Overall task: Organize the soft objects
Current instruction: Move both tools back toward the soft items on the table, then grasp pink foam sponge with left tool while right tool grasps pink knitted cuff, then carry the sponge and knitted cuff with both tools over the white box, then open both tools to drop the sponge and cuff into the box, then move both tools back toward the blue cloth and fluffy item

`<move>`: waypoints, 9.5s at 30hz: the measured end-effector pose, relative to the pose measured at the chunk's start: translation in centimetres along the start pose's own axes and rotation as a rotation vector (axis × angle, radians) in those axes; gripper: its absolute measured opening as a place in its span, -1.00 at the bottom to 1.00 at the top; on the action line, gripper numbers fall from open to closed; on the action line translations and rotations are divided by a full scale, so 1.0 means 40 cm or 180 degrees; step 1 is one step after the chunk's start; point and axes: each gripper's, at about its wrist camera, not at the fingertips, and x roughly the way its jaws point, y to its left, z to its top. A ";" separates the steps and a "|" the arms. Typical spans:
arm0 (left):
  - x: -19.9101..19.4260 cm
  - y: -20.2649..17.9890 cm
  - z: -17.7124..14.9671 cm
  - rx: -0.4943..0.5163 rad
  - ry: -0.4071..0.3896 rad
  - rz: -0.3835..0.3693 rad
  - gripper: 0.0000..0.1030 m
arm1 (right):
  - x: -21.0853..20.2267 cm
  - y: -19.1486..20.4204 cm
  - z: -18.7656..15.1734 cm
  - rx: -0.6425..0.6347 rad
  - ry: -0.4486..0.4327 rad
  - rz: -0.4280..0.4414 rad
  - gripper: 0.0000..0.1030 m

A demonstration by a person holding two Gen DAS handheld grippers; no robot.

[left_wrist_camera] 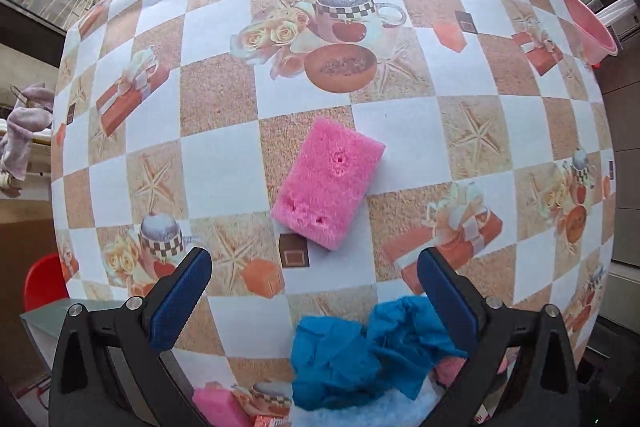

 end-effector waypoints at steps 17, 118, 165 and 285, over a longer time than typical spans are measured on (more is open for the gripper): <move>0.110 -0.013 0.077 0.0209 0.0165 -0.0213 0.51 | 0.042 0.040 0.016 -0.0410 0.0021 0.0036 -0.09; -0.292 0.648 -0.824 -0.1079 -0.0703 -0.0604 -0.03 | -0.203 0.711 -0.467 -0.1781 -0.0399 0.0249 -0.21; -0.159 0.699 -0.723 -0.0959 -0.0473 -0.0288 -0.03 | -0.032 0.836 -0.383 -0.1968 -0.0044 -0.0071 -0.21; -0.240 0.100 -0.316 -0.0520 0.0115 -0.0580 0.99 | 0.041 0.081 0.010 -0.1233 0.0202 -0.0835 0.97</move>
